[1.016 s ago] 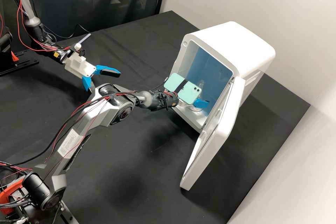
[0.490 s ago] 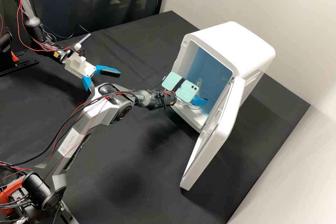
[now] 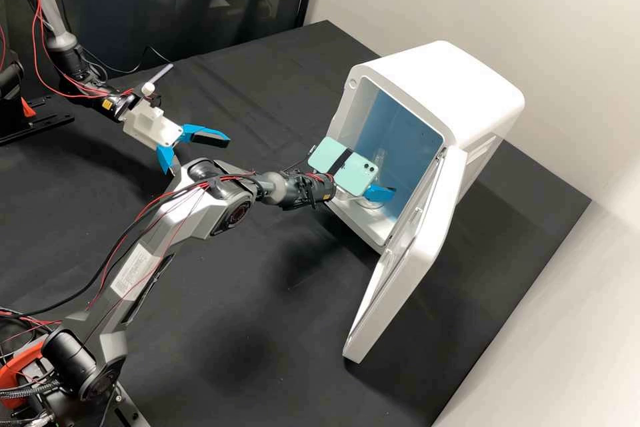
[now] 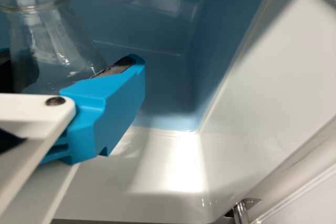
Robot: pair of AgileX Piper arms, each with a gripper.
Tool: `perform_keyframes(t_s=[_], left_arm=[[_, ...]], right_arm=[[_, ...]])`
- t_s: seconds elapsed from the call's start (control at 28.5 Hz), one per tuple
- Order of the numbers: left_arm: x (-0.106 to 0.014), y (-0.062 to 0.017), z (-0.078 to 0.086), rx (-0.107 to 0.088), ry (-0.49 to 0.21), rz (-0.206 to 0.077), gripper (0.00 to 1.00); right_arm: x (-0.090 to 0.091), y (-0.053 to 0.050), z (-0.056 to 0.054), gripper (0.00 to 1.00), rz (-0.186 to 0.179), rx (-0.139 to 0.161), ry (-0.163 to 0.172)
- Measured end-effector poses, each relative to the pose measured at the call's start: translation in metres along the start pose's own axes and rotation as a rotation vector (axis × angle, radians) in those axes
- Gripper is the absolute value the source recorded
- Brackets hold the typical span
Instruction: Place the flask in the incubator
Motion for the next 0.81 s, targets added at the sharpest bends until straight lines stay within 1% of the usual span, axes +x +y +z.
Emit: perform_keyframes(t_s=[0.18,0.21,0.32,0.49,0.6,0.81], left_arm=[[0.000,0.0000,0.000,0.000,0.000,0.000,1.00],[0.000,0.0000,0.000,0.000,0.000,0.000,1.00],[0.000,0.0000,0.000,0.000,0.000,0.000,1.00],[0.000,0.0000,0.000,0.000,0.000,0.000,1.00],[0.000,0.0000,0.000,0.000,0.000,0.000,1.00],[0.000,0.0000,0.000,0.000,0.000,0.000,1.00]], right_arm=[[0.000,0.000,0.001,1.00,0.005,-0.005,-0.006],[0.000,-0.001,0.002,1.00,-0.005,-0.009,-0.013],[0.001,-0.004,0.004,1.00,-0.013,-0.002,-0.021],[0.002,-0.007,0.005,1.00,-0.026,-0.013,-0.025],[0.003,-0.010,0.006,1.00,-0.042,-0.014,-0.028],[0.003,-0.008,0.008,1.00,-0.039,-0.013,-0.031]])
